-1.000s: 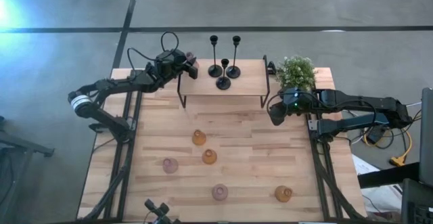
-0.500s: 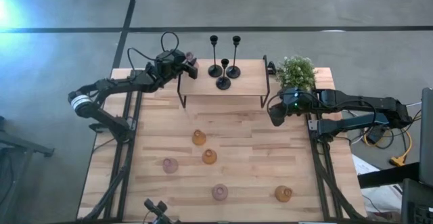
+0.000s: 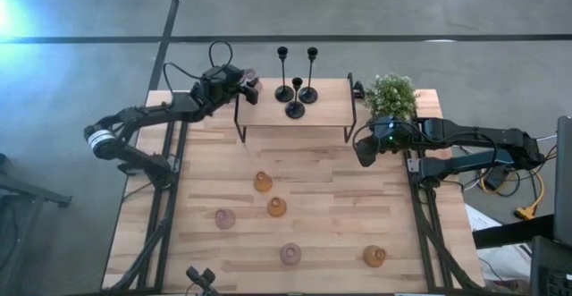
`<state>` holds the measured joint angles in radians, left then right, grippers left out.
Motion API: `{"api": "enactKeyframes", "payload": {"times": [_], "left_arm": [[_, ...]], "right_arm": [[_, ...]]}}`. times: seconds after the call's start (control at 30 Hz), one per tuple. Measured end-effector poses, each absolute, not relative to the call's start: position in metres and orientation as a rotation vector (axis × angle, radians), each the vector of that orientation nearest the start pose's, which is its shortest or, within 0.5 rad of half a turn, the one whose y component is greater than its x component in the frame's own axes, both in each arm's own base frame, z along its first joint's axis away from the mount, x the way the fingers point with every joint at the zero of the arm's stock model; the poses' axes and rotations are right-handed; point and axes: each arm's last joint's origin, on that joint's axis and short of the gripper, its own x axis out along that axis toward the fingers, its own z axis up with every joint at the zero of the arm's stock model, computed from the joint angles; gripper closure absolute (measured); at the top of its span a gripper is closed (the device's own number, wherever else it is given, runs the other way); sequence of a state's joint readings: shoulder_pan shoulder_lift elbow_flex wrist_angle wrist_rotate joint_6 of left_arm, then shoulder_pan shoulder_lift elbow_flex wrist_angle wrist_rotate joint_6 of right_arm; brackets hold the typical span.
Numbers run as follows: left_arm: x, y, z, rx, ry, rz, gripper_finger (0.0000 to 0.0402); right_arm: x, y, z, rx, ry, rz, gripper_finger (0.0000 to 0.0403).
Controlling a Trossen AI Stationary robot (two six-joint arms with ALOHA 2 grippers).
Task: Pick & Place candle stick holders
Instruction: Put the top right pink glass candle holder on the shelf, then put the top left orange glass candle holder on the shelf
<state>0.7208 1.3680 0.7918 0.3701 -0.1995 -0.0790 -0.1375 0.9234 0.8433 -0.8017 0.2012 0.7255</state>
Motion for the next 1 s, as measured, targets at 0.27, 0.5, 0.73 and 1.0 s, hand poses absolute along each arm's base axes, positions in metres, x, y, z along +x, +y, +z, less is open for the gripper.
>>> {"api": "enactKeyframes", "payload": {"times": [0.27,0.5,0.73,1.0], "left_arm": [[0.213,0.195,0.264,-0.141,0.224,0.925,0.0133],[0.204,0.186,0.275,-0.172,0.209,0.899,0.0133],[0.188,0.169,0.29,-0.227,0.212,0.836,0.0133],[0.167,0.143,0.309,-0.26,0.209,0.647,0.0133]], "right_arm": [[0.168,-0.029,0.28,0.643,0.729,-0.622,0.0324],[0.168,-0.029,0.28,0.643,0.729,-0.622,0.0331],[0.168,-0.029,0.28,0.642,0.729,-0.622,0.0339],[0.169,-0.029,0.281,0.615,0.732,-0.587,0.034]]}}
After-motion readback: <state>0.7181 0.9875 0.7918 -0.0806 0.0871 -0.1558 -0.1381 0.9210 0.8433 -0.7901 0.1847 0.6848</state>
